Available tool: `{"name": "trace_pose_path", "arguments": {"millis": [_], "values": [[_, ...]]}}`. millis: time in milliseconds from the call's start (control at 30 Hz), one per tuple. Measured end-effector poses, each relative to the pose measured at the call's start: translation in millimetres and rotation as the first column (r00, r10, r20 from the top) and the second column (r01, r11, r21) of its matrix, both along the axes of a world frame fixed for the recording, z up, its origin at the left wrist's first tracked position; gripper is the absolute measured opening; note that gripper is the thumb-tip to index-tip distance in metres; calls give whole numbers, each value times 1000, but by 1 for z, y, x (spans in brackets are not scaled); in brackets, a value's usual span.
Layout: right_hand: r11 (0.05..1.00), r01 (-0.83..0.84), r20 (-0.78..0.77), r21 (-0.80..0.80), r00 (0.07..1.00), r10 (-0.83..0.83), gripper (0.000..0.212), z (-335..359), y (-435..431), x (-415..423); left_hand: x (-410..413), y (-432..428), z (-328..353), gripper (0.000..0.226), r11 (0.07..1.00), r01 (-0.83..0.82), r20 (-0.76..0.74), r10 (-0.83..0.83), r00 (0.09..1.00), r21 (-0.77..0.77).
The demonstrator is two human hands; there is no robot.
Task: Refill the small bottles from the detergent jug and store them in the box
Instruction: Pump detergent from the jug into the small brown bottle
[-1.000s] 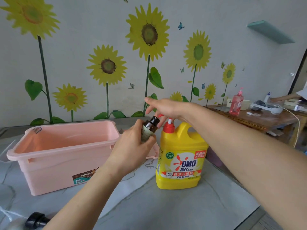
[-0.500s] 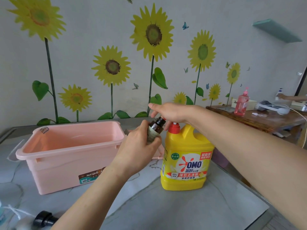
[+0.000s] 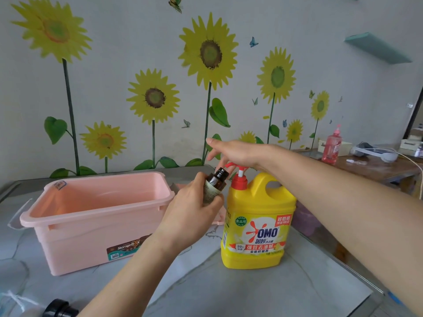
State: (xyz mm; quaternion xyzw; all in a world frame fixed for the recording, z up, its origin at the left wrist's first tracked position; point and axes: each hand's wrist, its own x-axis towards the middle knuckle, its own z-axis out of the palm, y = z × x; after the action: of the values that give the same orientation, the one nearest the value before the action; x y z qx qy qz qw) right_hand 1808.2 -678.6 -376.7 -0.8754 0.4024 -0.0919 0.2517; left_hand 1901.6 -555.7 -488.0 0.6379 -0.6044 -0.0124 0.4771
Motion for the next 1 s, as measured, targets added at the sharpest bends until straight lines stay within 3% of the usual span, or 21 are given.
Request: {"name": "trace_pose_path", "arguments": {"millis": [167, 367, 600, 800, 1000], "values": [[998, 2, 7, -58, 1000, -1, 67, -15, -3, 2, 3, -2, 0, 18, 1000, 5, -9, -5, 1000, 0], [1000, -9, 33, 8, 999, 9, 69, 0, 3, 0, 1, 0, 1, 19, 1000, 2, -5, -2, 1000, 2], [999, 1, -43, -41, 999, -3, 68, -7, 3, 0, 0, 0, 1, 18, 1000, -3, 15, 3, 1000, 1], [1000, -6, 51, -10, 999, 6, 66, -9, 1, -1, 0, 0, 2, 19, 1000, -13, 33, 13, 999, 1], [1000, 0, 8, -17, 1000, 0, 70, -3, 2, 1, 0, 1, 2, 18, 1000, -21, 30, 20, 999, 13]]}}
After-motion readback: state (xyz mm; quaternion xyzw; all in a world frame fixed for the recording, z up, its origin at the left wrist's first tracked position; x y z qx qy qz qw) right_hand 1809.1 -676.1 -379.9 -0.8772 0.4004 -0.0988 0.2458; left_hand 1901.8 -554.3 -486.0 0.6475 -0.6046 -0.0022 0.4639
